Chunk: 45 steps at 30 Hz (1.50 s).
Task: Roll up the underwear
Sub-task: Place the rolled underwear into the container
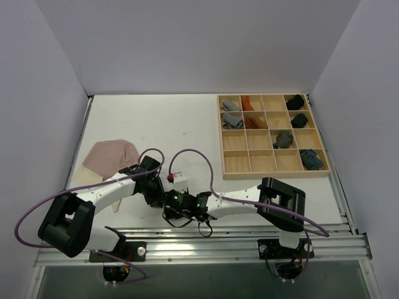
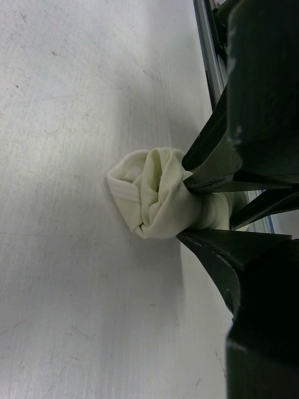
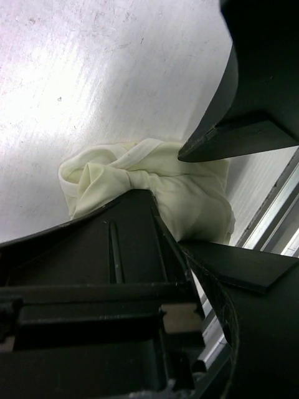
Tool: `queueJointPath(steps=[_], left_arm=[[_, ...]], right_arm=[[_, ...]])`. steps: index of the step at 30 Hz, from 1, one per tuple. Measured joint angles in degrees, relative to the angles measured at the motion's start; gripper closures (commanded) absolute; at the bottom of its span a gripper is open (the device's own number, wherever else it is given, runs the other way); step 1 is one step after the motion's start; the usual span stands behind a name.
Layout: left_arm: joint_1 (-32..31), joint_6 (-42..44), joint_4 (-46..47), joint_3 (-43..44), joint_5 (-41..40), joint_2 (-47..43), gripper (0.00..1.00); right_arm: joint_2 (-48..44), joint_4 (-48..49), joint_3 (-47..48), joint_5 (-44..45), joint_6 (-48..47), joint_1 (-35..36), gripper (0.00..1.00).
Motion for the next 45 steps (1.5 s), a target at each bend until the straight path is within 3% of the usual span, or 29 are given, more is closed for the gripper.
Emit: queueJointPath(steps=[9,15,24,26,30,33,37,41,45], left_arm=[[-1.6,-1.1,-0.5,1.1,-1.5,0.9,0.91],[-2.0,-1.7,-0.6,1.4,-1.7,1.3,0.91],[-2.2,-1.8,-0.9,1.8,-2.1,1.6,0.92],[-2.2,-1.9,-1.1,1.9,-2.1,1.8,0.92],[-2.3,-2.4,-1.2,2.3,-2.1,2.1,0.92],[-2.4,-2.8,-1.5,2.5,-2.5,2.1,0.88],[-2.4,-3.2,-3.7,3.7,-3.5,2.2,0.63],[-1.1,-3.0,-9.2,7.9,-5.1,2.4,0.51],[4.6,-1.4,-15.3,17.2,-5.5,2.3,0.39]], right_arm=[[1.9,-9.7,5.9,7.4,-1.2,2.6,0.47],[2.2,-12.3,6.9,9.6,-1.2,3.0,0.38],[0.7,-5.0,1.5,6.7,1.2,1.7,0.39],[-0.1,-2.9,0.0,5.7,1.6,1.2,0.46],[-0.3,0.9,-1.8,3.4,3.3,0.7,0.83],[-0.9,1.6,-2.2,3.2,3.9,0.7,0.97],[-0.9,1.6,-2.2,3.2,3.8,0.7,1.0],[-1.4,1.8,-2.7,3.0,3.7,0.7,1.0],[-4.7,-1.2,-4.8,3.0,3.0,0.6,1.0]])
